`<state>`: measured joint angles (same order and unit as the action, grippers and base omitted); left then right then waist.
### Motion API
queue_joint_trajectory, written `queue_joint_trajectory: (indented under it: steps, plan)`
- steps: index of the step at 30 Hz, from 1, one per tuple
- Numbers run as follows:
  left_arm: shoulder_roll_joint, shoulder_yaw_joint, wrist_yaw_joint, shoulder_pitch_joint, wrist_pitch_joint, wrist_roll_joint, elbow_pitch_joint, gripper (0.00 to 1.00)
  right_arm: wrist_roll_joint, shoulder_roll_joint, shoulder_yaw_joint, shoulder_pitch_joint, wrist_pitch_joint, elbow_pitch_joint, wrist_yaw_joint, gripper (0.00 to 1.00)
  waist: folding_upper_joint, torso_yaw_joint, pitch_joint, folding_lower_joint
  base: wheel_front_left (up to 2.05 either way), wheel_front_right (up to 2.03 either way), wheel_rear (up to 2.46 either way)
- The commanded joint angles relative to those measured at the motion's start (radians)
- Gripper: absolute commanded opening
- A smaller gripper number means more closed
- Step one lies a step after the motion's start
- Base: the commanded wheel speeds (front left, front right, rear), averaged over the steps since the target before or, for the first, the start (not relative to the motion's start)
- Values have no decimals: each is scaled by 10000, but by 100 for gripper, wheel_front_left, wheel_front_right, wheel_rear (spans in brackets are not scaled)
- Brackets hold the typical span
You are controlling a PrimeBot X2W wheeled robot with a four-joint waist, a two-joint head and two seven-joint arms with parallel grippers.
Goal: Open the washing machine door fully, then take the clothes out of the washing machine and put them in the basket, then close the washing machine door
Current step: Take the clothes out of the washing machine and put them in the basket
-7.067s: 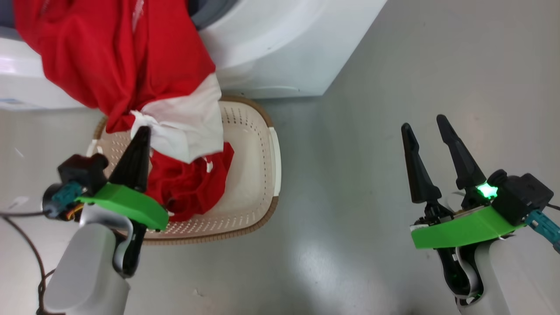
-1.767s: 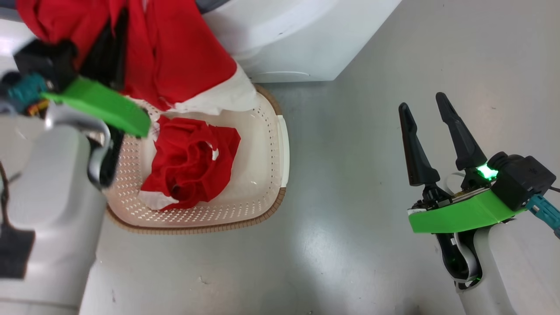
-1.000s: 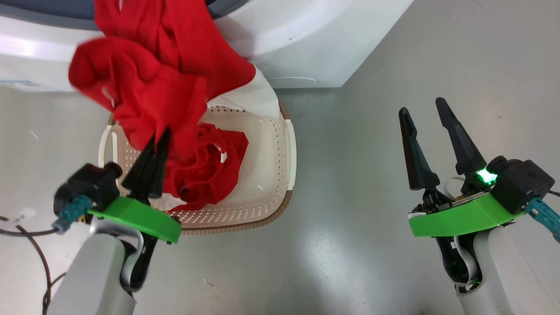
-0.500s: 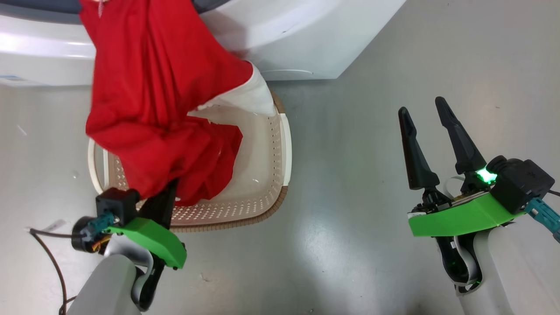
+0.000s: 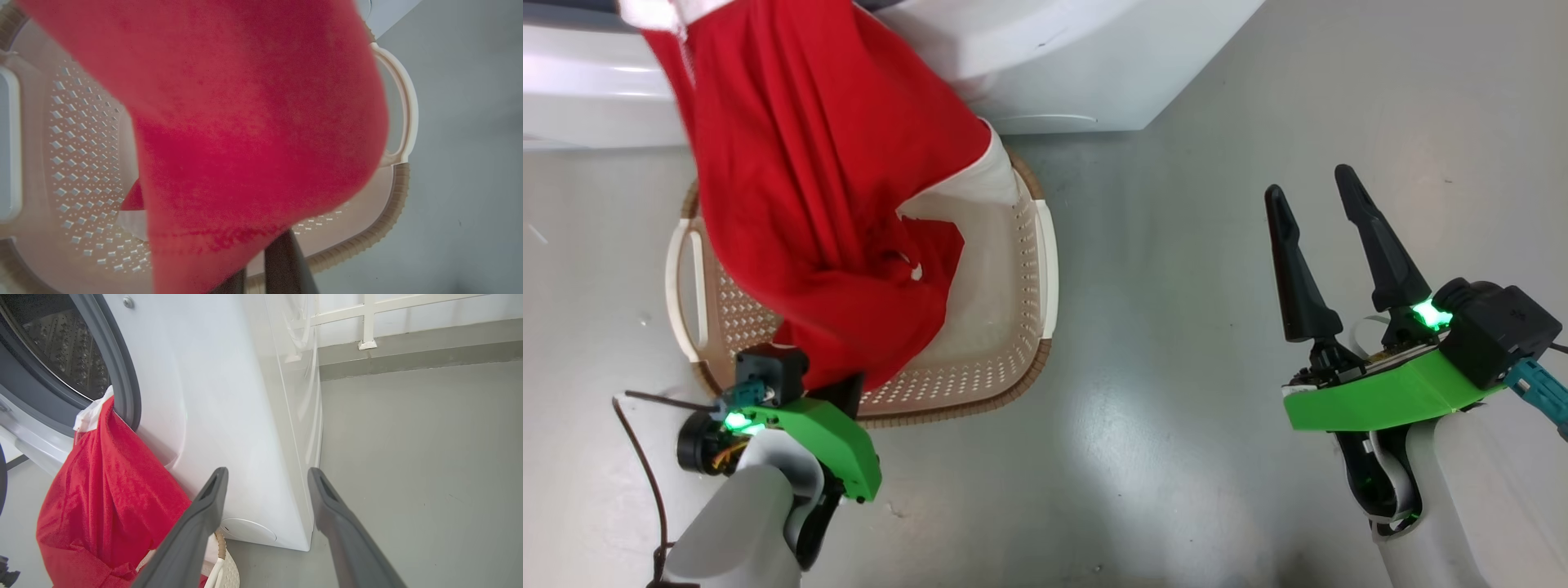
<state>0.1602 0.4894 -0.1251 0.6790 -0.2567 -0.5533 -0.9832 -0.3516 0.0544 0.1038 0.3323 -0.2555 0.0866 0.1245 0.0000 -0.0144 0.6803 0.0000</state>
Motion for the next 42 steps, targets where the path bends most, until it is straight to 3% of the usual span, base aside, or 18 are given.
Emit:
queue_joint_trajectory:
  steps: [1, 11, 20, 23, 25, 28, 30, 42]
  plan:
    - [271, 10, -56, -21, -39, -271, -159, 0, -7, -42, 227, -94, -63, -254, 62, 100, 0, -28, 46, 0, 0, 0, 0]
    - [494, 1699, -56, 569, 469, -1768, -986, 0, 10, -42, 260, -64, -63, -329, 62, 100, 0, -68, 251, 0, 0, 0, 0]
    - [753, 2427, -56, 1113, 69, -2617, -1217, 0, 28, -42, 299, -31, -63, -359, 62, 100, 0, -78, 355, 0, 0, 0, 0]
    - [785, 2620, -56, 1220, 16, -2850, -1267, 34, 28, -42, 308, -15, -63, -342, 62, 100, 0, -81, 359, 0, 0, 0, 0]
    - [805, 2741, -56, 1261, -7, -2997, -1286, 49, 25, -42, 314, -8, -63, -333, 62, 100, 0, -84, 349, 0, 0, 0, 0]
    - [842, 2898, -56, 1293, -29, -3208, -1305, 82, 27, -42, 315, -19, -63, -326, 62, 100, 0, -86, 319, 0, 0, 0, 0]
    - [867, 3002, -56, 1310, -37, -3333, -1313, 97, 31, -42, 310, -34, -63, -319, 62, 100, 0, -84, 298, 0, 0, 0, 0]
    - [1107, 2774, -56, 1451, -49, -3604, -767, 100, 85, -42, 254, -98, -63, -323, 62, 100, 0, 5, 213, 0, 0, 0, 0]
